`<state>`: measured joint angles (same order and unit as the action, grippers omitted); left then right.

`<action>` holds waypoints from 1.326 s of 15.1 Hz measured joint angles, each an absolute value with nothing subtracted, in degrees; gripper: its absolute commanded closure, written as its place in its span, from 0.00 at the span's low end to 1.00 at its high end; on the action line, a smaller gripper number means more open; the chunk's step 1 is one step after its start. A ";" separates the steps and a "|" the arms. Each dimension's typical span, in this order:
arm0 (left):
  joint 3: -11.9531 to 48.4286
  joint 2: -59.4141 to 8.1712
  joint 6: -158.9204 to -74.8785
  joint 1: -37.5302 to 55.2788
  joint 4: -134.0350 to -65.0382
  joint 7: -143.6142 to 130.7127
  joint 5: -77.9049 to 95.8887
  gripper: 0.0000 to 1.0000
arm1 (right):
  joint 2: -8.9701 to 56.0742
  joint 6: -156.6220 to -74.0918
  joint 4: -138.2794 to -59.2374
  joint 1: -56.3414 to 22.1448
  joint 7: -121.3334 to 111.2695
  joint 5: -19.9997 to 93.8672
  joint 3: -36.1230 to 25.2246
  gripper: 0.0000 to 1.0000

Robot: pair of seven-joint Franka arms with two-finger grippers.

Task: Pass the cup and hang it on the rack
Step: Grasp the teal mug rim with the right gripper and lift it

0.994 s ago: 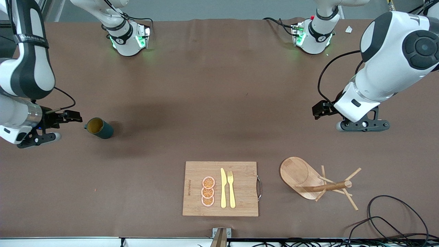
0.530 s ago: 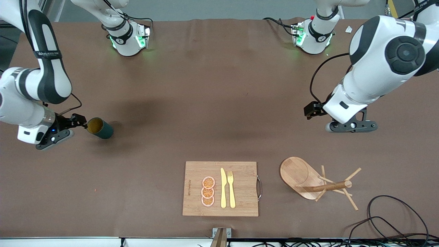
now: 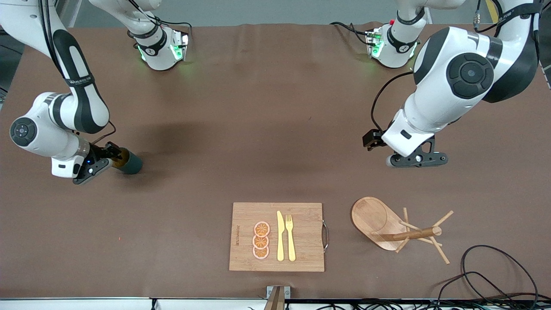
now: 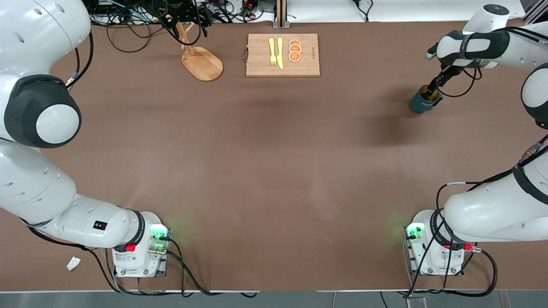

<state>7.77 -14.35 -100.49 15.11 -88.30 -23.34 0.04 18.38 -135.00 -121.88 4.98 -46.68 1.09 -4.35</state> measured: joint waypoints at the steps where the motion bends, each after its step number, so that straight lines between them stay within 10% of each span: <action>1: 7.79 -14.44 -100.50 15.51 -88.30 -23.37 0.04 0.00 | 19.02 -135.60 -121.88 5.15 -46.86 1.09 -4.36 0.63; 4: 7.81 -14.73 -100.64 16.75 -88.30 -23.84 -0.07 0.00 | 20.34 -137.11 -121.88 5.33 -46.92 1.09 -4.36 0.99; 13: 7.84 -16.40 -101.65 20.71 -88.30 -30.93 -1.92 0.00 | 20.08 -128.87 -117.65 2.74 -43.06 3.91 -3.37 1.00; 20: 7.84 -16.63 -101.73 21.88 -88.28 -33.59 -1.93 0.00 | 14.75 -121.91 -116.39 -15.84 -8.43 4.49 -2.59 1.00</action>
